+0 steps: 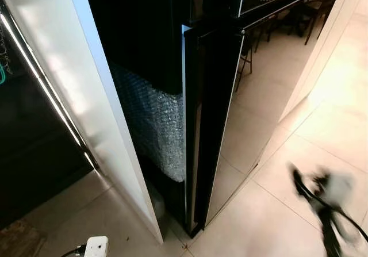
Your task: Restocking fridge
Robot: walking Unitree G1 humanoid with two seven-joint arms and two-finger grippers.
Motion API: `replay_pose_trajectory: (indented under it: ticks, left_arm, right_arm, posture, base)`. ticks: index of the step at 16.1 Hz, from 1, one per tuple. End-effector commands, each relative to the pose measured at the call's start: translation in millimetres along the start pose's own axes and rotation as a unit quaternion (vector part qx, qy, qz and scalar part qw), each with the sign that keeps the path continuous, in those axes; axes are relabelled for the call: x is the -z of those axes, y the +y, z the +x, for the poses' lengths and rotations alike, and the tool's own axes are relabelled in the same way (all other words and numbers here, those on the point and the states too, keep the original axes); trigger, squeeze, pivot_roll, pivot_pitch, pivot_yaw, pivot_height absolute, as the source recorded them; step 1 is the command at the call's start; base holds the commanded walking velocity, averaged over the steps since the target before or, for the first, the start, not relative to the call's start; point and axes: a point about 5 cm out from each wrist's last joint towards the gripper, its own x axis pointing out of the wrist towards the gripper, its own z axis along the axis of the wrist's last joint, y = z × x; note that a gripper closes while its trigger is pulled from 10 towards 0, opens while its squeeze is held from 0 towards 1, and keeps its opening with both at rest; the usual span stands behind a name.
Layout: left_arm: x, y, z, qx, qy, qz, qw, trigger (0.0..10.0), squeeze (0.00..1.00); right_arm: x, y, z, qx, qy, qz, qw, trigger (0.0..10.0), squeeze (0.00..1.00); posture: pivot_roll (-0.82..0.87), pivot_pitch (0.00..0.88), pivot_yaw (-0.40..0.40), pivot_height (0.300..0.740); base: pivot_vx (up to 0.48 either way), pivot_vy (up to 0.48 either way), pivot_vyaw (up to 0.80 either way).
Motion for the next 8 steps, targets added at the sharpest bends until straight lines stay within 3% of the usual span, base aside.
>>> replay_pose_trajectory:
  ticks: [1,3,4,5,7,8]
  left_arm:
    - [6.5,0.2,-1.4,0.0,0.013,0.008,1.0,10.0,0.0]
    - [7.1,0.0,-1.5,-0.002,0.013,0.007,1.0,10.0,0.0]
    - [7.6,-0.4,-1.6,-0.003,0.013,0.007,1.0,10.0,0.0]
    - [7.7,-0.5,-1.6,-0.003,0.013,0.007,1.0,10.0,0.0]
    - [8.7,-0.3,-1.9,0.0,0.016,0.013,1.0,10.0,0.0]
    - [9.4,0.6,-2.3,-0.004,0.016,0.011,1.0,10.0,0.0]
  right_arm:
    - [27.7,-16.4,-14.4,0.061,0.063,0.004,0.996,10.0,0.0]
    - [61.9,-23.6,-35.1,0.09,0.143,0.005,0.986,10.0,0.0]
    - [96.1,-17.7,-56.2,0.084,0.244,-0.035,0.965,10.0,0.0]
    - [108.0,-14.5,-64.6,0.078,0.283,-0.057,0.954,10.0,0.0]
    - [134.3,13.2,-80.0,0.027,0.349,-0.058,0.935,10.0,0.0]
    - [136.6,20.3,-79.7,0.03,0.352,-0.047,0.934,10.0,0.0]
  posture:
    - [-0.07,0.0,-0.005,0.74]
    - [-0.06,0.0,-0.008,0.74]
    - [-0.06,0.0,-0.007,0.74]
    - [-0.06,0.0,-0.007,0.74]
    - [-0.05,0.0,0.001,0.74]
    - [-0.05,0.0,0.004,0.74]
  base:
    - [0.0,0.0,0.0]
    - [0.0,0.0,0.0]
    - [0.0,0.0,0.0]
    - [0.0,0.0,0.0]
    - [0.0,0.0,0.0]
    - [0.0,0.0,0.0]
